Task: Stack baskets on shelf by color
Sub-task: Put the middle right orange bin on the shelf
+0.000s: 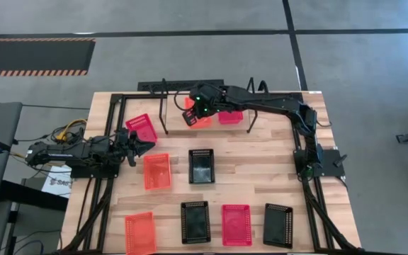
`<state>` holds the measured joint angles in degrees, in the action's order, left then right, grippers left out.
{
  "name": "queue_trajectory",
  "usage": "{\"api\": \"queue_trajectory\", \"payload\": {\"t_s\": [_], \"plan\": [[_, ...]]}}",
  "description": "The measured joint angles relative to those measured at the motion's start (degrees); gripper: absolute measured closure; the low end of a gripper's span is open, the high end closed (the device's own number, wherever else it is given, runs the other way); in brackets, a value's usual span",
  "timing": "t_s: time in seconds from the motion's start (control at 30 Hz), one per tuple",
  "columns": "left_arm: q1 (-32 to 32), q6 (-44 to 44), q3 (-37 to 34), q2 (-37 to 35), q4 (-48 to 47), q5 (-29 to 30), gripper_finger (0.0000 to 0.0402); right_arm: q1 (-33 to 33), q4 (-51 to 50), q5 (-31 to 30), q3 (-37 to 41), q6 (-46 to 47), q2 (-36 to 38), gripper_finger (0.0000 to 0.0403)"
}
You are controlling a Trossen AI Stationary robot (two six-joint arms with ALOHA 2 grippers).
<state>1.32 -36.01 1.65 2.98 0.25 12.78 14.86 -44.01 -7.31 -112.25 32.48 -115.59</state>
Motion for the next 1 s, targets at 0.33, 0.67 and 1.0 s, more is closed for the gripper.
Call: {"api": "queue_trajectory", "payload": {"t_s": [0.33, 0.67, 1.0], "plan": [[0.0, -0.1, 0.0, 0.0, -0.1, -0.6, 0.0401, -1.4, 1.6, 3.4, -0.2, 0.0, 0.0, 0.0403], [0.0, 1.3, 0.0, 0.0, -0.3, -2.0, 0.0401, -1.7, 14.5, 7.8, -0.3, -1.1, 0.0, 0.0403], [0.0, 1.3, 0.0, 0.0, -0.3, -2.1, 0.0401, -1.5, 11.4, 8.0, -0.3, -1.4, 0.0, 0.0403]]}}
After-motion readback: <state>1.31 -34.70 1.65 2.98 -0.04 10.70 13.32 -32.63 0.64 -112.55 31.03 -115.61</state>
